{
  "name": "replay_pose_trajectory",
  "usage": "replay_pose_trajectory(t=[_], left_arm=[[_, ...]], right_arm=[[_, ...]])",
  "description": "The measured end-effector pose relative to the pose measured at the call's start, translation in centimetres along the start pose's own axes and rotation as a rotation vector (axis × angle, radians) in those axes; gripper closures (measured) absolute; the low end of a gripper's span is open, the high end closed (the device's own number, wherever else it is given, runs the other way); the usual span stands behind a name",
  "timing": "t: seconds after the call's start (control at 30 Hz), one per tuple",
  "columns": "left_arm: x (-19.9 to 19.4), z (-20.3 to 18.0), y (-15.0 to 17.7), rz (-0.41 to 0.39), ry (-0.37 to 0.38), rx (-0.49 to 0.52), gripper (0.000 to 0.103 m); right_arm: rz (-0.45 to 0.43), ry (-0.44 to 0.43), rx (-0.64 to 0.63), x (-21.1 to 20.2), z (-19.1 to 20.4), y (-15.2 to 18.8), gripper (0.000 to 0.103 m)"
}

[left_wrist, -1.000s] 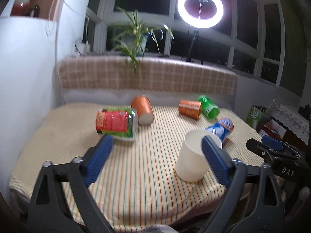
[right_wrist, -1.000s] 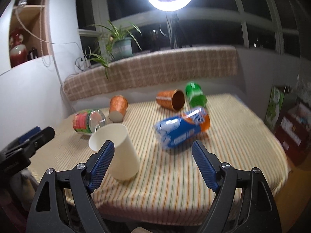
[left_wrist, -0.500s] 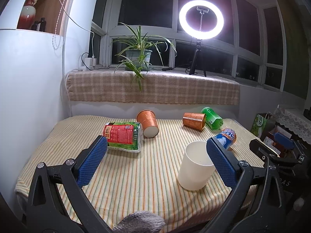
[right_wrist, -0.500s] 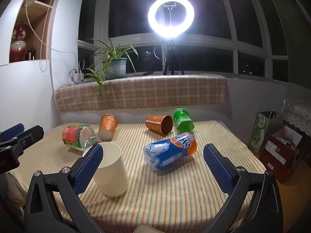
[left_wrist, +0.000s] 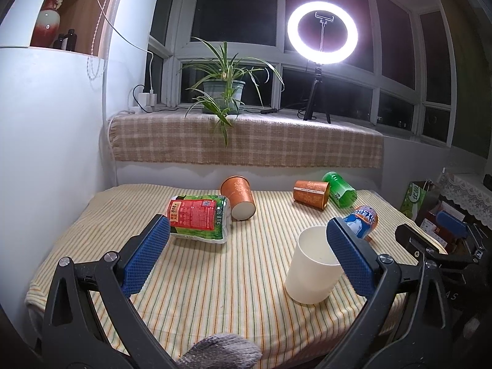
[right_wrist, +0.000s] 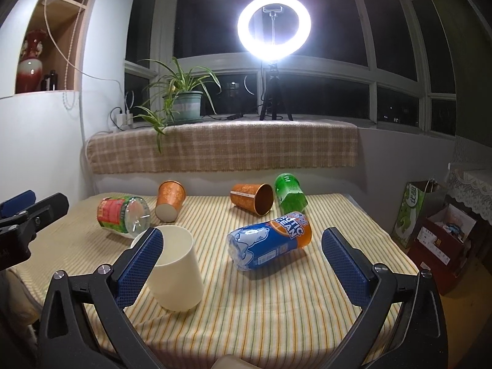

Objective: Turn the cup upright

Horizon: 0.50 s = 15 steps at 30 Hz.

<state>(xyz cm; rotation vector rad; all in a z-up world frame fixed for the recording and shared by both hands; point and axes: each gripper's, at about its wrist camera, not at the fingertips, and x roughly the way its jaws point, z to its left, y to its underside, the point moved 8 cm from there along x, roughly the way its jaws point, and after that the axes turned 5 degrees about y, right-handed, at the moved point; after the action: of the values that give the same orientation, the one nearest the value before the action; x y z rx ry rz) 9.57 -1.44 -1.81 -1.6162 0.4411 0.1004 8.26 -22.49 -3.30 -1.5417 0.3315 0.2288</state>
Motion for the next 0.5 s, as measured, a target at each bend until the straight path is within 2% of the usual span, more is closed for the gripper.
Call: replay_pose_trajectory(t=[0.5], left_arm=[[0.14, 0.31, -0.08, -0.002, -0.003, 0.000, 0.000]], right_arm=[[0.019, 0.002, 0.008, 0.10, -0.03, 0.67, 0.000]])
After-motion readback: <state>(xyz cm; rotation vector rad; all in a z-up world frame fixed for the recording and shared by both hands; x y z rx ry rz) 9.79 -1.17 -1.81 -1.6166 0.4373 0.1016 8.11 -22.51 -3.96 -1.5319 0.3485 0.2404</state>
